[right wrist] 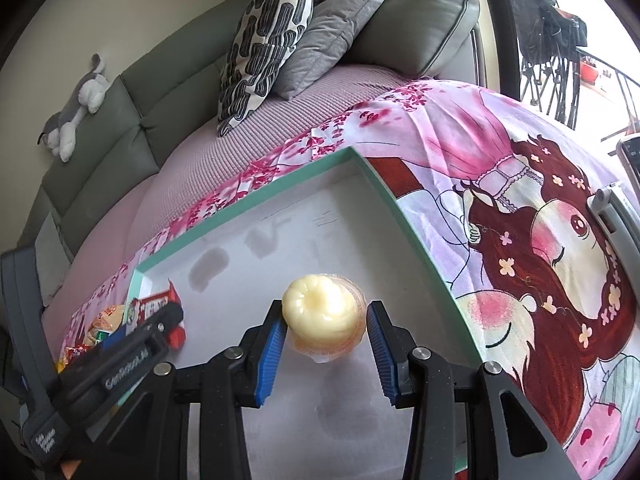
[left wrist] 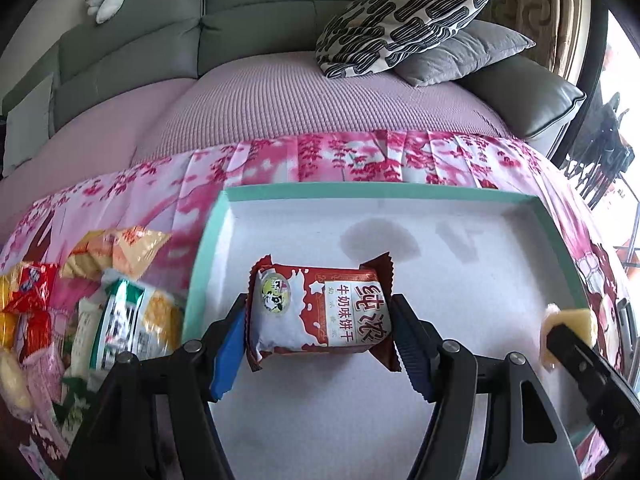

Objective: Organize snacks
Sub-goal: 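Carry both snacks over the tray and release them inside, then move both tools back toward the snack pile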

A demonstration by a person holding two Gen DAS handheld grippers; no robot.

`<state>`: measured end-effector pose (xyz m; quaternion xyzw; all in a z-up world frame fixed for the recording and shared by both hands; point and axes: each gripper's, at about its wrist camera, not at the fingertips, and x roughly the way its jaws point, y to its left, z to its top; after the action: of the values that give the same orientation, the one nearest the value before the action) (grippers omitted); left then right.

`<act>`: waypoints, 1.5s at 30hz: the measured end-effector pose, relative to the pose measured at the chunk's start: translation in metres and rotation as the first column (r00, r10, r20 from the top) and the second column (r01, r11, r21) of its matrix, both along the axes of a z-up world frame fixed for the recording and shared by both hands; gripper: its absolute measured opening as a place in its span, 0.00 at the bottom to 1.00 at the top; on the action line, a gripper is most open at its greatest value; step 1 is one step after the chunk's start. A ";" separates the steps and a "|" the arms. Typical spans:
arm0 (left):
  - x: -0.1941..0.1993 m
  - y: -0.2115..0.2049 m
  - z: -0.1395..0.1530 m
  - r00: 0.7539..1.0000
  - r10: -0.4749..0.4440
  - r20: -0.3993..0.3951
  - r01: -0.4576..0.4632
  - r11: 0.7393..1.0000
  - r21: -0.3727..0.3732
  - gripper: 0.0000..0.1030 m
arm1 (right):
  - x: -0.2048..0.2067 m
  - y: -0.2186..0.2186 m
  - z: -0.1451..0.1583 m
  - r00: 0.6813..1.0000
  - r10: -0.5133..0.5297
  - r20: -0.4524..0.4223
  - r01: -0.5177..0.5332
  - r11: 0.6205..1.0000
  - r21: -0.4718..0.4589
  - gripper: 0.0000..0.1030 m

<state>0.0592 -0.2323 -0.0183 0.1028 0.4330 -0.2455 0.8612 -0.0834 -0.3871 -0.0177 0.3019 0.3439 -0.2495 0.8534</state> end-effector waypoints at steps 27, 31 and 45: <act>-0.011 0.051 0.039 0.986 0.164 0.043 -0.162 0.986 -0.034 0.90 | 0.012 0.015 0.002 0.997 0.078 -0.023 -0.079 0.996 -0.038 0.58; -0.012 0.071 0.044 0.973 0.227 0.046 -0.224 0.973 -0.061 0.92 | 0.015 0.019 0.002 0.995 0.093 -0.034 -0.094 0.995 -0.046 0.62; -0.014 0.179 0.066 0.819 0.559 0.129 -0.557 0.829 -0.052 0.92 | 0.039 0.067 0.014 0.976 0.218 -0.008 -0.218 0.969 -0.117 0.89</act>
<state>0.0456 -0.0529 0.0473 -0.0168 0.3817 0.0225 0.9239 -0.0446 -0.3200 -0.0032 0.2124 0.3579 -0.1732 0.8926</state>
